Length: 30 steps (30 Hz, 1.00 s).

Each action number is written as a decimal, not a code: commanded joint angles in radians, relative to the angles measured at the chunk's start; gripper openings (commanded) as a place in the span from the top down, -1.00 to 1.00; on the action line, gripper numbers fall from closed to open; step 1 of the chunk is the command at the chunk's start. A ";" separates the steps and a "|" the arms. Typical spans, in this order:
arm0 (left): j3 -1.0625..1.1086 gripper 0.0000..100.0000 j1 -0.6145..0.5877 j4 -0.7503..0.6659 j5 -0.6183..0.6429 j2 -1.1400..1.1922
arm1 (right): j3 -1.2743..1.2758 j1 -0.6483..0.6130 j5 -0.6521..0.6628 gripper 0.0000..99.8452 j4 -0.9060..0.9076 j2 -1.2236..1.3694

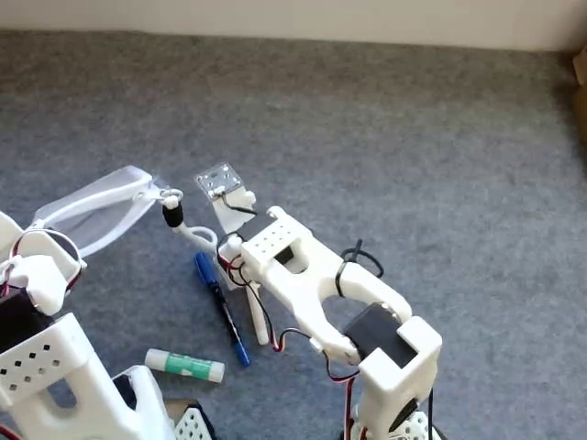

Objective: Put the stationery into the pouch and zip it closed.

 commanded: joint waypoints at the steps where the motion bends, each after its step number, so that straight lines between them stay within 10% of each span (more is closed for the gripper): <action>1: -0.010 0.99 -0.007 -0.028 0.006 -0.008 | -0.016 0.007 -0.008 0.73 -0.038 0.005; 30: 0.010 0.99 0.147 -0.028 0.002 -0.008 | -0.012 0.096 -0.012 0.98 0.093 -0.286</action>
